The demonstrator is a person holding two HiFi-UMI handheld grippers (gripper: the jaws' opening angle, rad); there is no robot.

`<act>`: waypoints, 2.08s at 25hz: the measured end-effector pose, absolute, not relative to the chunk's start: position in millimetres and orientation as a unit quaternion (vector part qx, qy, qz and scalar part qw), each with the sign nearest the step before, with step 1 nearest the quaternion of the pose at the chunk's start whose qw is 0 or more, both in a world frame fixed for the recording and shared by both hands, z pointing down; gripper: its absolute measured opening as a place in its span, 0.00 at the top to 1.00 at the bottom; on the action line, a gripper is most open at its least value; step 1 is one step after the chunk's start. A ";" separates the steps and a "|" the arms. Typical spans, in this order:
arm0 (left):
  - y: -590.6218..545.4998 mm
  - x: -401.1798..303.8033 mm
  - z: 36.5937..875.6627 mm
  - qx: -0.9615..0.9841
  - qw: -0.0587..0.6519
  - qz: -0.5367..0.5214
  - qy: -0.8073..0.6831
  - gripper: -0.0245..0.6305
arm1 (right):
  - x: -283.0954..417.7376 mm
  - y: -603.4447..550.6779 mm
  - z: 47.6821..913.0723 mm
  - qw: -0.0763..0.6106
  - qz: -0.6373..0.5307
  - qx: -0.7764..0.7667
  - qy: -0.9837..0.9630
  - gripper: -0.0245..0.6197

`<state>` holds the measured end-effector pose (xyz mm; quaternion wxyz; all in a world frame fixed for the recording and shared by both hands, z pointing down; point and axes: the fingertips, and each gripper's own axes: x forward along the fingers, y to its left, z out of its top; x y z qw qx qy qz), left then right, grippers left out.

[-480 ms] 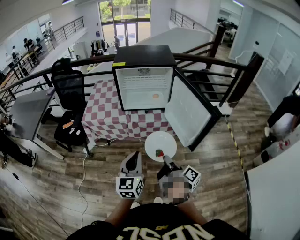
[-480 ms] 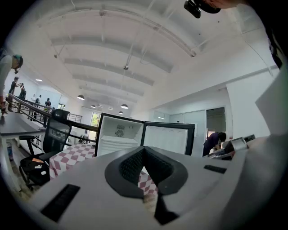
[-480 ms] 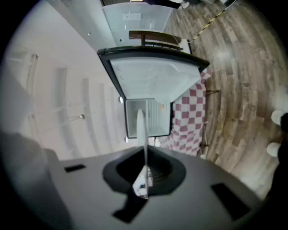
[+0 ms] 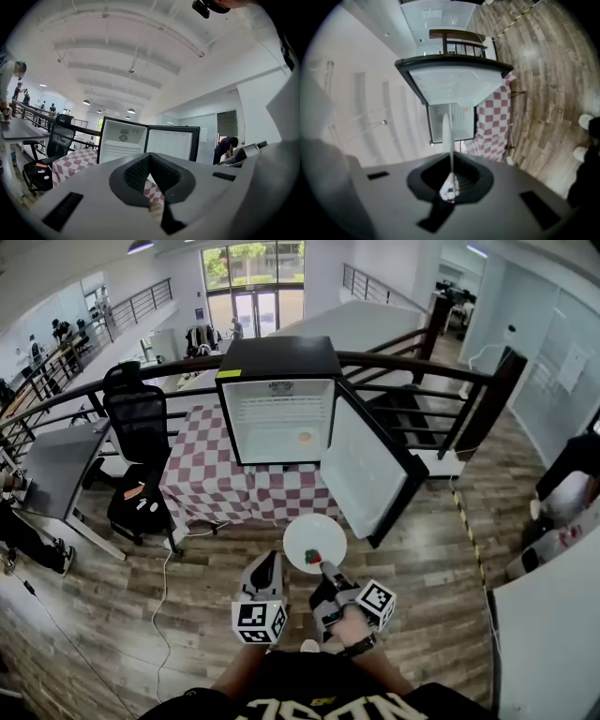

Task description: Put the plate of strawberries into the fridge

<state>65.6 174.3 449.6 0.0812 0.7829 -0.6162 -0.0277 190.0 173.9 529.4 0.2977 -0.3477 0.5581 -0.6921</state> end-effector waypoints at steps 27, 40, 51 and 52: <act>27.0 -7.3 466.6 0.787 0.089 -0.023 -0.610 0.94 | 126.3 37.6 555.3 0.300 -0.693 -0.372 0.539 0.92; -56.9 -81.1 461.3 0.815 0.097 -0.066 -0.567 0.94 | 61.2 -48.6 558.0 0.318 -0.676 -0.400 0.531 0.92; -89.9 -96.2 489.9 0.837 0.117 -0.044 -0.533 0.94 | 43.4 -71.1 578.5 0.317 -0.669 -0.426 0.520 0.92; -93.3 -96.4 494.0 0.837 0.120 -0.042 -0.532 0.94 | 44.5 -74.1 581.6 0.314 -0.668 -0.429 0.521 0.92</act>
